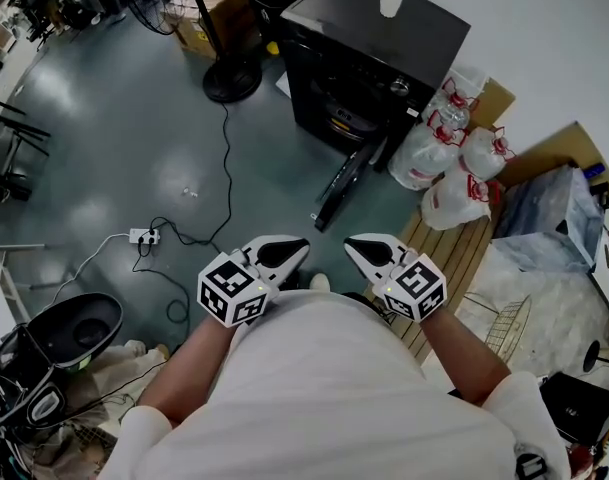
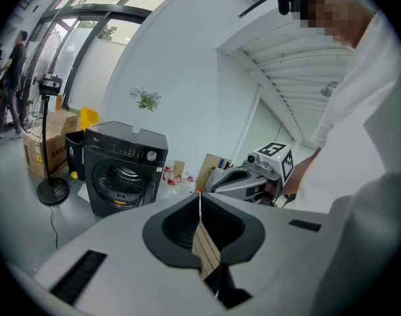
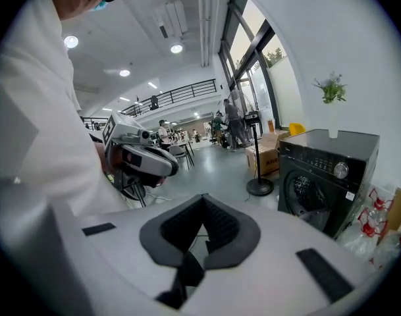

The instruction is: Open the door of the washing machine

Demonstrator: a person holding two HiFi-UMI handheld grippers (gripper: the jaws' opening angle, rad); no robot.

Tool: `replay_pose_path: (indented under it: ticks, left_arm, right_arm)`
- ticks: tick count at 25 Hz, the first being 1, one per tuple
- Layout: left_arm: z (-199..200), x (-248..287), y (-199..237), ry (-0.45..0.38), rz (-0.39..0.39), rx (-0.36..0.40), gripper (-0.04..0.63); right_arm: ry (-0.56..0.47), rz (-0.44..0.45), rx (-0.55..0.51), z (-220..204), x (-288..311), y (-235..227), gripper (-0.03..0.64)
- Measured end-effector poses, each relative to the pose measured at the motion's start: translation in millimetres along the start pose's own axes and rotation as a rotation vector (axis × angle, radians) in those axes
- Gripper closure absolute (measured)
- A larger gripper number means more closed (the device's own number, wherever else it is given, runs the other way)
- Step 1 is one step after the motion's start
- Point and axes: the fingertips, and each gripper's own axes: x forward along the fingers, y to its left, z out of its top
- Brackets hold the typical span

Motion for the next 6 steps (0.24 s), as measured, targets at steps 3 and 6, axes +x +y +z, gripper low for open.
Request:
replay_pose_path:
  ticks: [3,6]
  left_arm:
    - [2.9,4.2,2.6,0.001,-0.002,0.009,0.575]
    - [5.8,9.7,5.2,0.002,-0.004,0.015,0.575]
  right_arm:
    - [-0.002,-0.003,0.003,0.0,0.7,-3.5,0.610]
    - [0.000,-0.009,0.007,-1.7,0.4,-9.3,0.611]
